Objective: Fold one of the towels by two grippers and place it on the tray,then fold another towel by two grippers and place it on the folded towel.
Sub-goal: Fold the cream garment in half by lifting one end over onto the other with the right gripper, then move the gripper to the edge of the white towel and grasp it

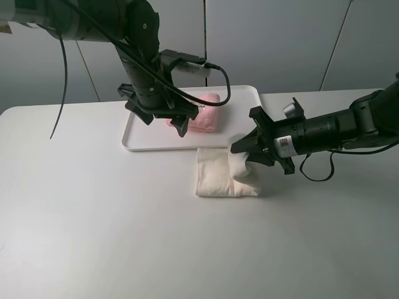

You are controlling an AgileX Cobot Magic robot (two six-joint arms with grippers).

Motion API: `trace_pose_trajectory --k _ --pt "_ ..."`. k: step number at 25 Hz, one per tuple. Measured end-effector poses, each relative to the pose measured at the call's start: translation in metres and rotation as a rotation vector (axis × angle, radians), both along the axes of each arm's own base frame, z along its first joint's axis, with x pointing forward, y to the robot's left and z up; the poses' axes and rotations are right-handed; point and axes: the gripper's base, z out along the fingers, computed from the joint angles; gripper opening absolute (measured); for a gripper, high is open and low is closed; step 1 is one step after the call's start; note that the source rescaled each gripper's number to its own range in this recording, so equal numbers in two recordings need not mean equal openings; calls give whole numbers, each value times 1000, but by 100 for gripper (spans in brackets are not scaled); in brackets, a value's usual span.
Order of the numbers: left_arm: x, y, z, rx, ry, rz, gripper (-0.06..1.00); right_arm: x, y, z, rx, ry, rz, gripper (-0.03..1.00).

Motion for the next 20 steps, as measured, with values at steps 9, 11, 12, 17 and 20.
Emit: trace_pose_trajectory --k 9,11,12,17,20 --pt "1 -1 0 -6 -12 -14 99 -1 14 2 7 3 30 46" --pt "1 -1 0 -7 -11 -15 99 3 16 6 21 -13 36 62" --pt "1 -1 0 -7 -11 -16 99 5 16 8 26 -22 38 71" --pt "0 0 0 3 -4 -28 99 7 15 16 -15 -90 43 82" --pt "0 0 0 11 0 -38 99 8 10 20 -108 -124 36 82"
